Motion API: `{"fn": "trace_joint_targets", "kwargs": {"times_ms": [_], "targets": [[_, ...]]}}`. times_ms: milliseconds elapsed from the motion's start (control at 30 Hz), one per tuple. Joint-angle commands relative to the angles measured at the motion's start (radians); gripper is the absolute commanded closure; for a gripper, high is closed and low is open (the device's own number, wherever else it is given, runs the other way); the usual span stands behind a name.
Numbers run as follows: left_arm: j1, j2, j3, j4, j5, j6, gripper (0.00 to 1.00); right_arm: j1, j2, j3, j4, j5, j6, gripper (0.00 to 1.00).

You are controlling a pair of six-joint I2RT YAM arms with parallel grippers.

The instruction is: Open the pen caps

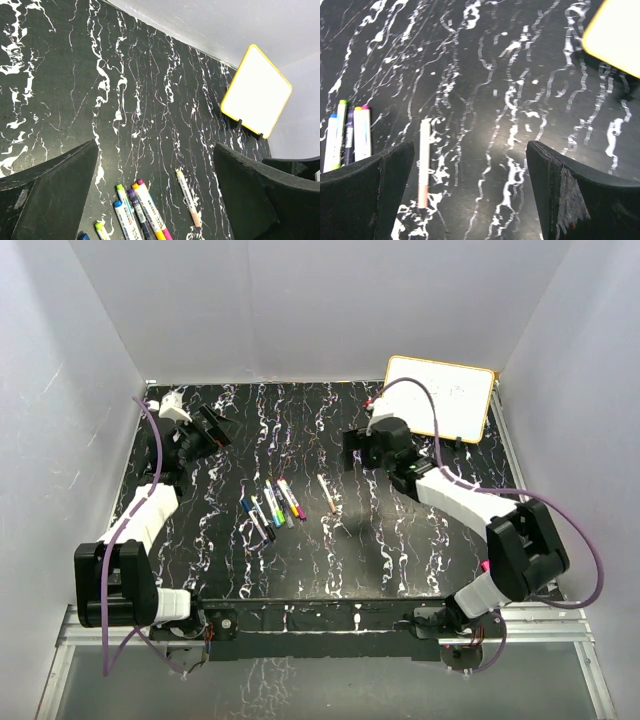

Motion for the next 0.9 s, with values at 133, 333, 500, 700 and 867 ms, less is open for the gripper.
{"fn": "trace_joint_targets", "kwargs": {"times_ms": [133,333,500,700,867], "targets": [[-0.007,-0.015,0.034,-0.020,0.028,0.002,0.01,0.144,0.145,0.178,-0.118,0.053,-0.010,0.17],[-0.005,-0.008,0.020,0.013,0.095,-0.009,0.01,0.198,0.242,0.265,-0.219,0.093,-0.005,0.31],[-0.007,-0.020,0.019,0.003,0.081,0.006,0.01,0.223,0.262,0.270,-0.239,0.092,0.006,0.35],[-0.006,-0.021,0.023,-0.016,0.070,0.007,0.01,0.241,0.319,0.313,-0.270,0.123,0.013,0.38],[-0.007,-0.015,0.028,-0.009,0.081,-0.002,0.01,0.249,0.316,0.312,-0.274,0.135,0.020,0.38]]}}
